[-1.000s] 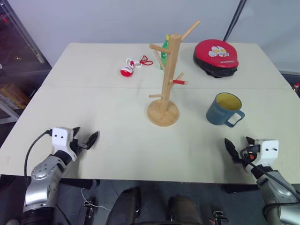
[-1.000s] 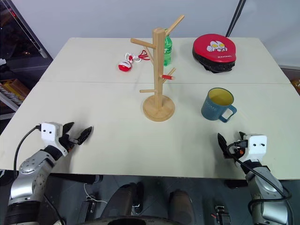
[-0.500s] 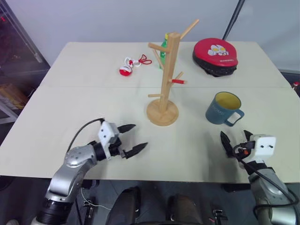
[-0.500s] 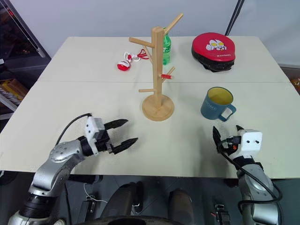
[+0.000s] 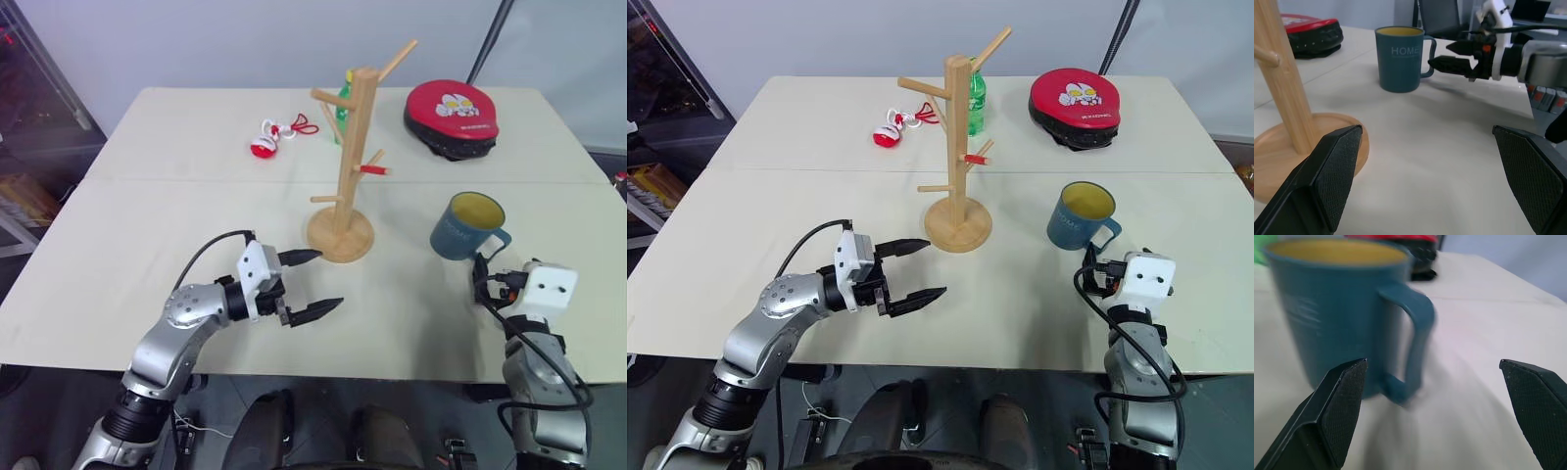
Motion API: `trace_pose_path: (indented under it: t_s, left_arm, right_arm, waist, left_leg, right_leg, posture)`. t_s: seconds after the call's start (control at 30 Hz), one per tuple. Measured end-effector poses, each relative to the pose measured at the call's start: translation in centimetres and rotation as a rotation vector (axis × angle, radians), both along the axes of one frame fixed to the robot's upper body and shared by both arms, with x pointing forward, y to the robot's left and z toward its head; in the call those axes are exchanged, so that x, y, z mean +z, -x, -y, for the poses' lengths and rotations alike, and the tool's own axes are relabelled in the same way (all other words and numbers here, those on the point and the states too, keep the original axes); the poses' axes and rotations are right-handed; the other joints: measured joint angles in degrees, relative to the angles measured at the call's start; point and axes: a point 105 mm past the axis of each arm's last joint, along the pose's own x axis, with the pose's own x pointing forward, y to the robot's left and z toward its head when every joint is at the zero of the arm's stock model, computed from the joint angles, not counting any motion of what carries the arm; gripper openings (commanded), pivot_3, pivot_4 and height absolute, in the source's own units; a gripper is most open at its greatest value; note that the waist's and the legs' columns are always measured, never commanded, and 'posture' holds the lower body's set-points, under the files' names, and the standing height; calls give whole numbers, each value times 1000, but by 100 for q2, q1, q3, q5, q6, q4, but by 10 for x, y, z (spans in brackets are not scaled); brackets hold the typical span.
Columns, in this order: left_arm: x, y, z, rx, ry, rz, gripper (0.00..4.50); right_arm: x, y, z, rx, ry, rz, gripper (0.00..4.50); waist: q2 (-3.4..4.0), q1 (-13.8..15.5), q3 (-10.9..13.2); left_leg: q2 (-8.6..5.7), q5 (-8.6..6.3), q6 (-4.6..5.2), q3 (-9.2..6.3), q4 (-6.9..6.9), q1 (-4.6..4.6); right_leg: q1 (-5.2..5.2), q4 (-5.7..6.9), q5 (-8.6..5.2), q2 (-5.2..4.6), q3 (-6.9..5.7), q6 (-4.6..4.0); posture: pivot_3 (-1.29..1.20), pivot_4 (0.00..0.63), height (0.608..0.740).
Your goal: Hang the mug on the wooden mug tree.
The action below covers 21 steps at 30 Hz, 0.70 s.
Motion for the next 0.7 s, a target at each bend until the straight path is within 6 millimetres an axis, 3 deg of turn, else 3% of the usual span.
trace_pose_path:
  t_s: [0.7]
  left_arm:
    - [-8, 2, -1, 5, 6, 4, 4500]
  right_arm:
    - [-6, -26, 8, -57, -24, 6, 4458]
  waist:
    - [-4, -13, 23]
  left_leg:
    - [4, 3, -1, 4, 14, 3]
  right_leg:
    - [-22, 53, -1, 6, 15, 0]
  posture:
    - [0, 150, 740]
